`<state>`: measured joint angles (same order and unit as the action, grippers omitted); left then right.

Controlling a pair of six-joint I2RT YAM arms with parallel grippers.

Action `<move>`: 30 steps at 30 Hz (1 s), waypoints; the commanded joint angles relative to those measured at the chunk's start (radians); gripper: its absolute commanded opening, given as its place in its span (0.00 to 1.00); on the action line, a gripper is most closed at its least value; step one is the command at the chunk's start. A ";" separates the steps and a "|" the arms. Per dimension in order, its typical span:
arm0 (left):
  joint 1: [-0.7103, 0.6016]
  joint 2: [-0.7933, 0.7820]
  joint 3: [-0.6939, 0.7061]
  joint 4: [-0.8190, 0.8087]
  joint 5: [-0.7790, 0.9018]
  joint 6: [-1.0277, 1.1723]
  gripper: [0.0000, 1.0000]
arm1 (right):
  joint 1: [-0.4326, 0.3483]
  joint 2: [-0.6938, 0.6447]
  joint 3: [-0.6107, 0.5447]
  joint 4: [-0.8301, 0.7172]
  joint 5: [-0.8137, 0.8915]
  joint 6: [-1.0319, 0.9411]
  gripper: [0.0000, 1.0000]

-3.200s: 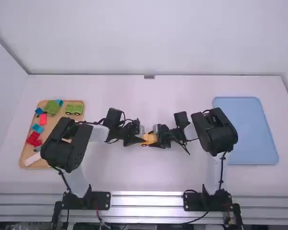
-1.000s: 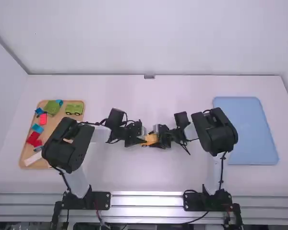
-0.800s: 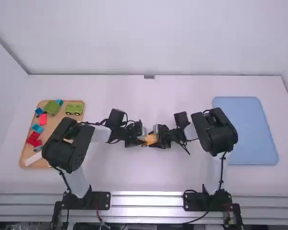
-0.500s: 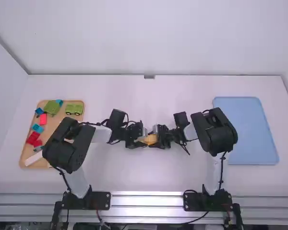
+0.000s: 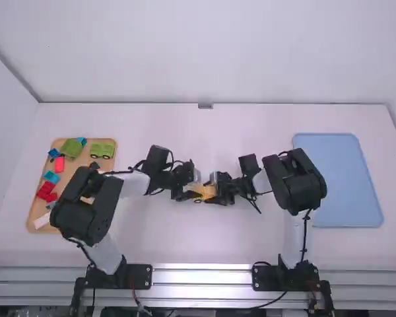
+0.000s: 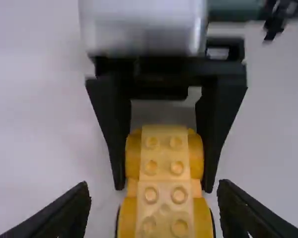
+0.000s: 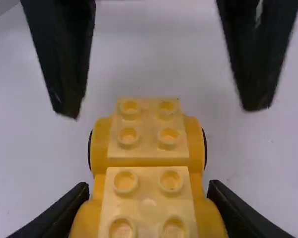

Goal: Assemble lego blocks to make yellow taxi

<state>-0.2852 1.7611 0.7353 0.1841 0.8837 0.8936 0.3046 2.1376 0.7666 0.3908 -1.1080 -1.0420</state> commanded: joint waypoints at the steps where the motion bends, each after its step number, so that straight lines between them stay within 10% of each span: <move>1: -0.004 -0.038 0.018 0.000 0.042 0.018 0.64 | 0.003 0.011 0.007 -0.002 -0.015 0.005 0.46; 4: -0.001 -0.037 0.010 -0.024 0.016 0.016 0.02 | 0.003 0.011 0.007 -0.002 -0.014 0.005 0.47; 30: -0.024 0.164 -0.007 -0.126 -0.161 -0.023 0.02 | 0.002 0.011 0.006 0.016 -0.018 0.005 0.47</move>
<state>-0.2974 1.8606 0.7727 0.1051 0.9161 0.8707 0.3058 2.1376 0.7662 0.4007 -1.1027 -1.0496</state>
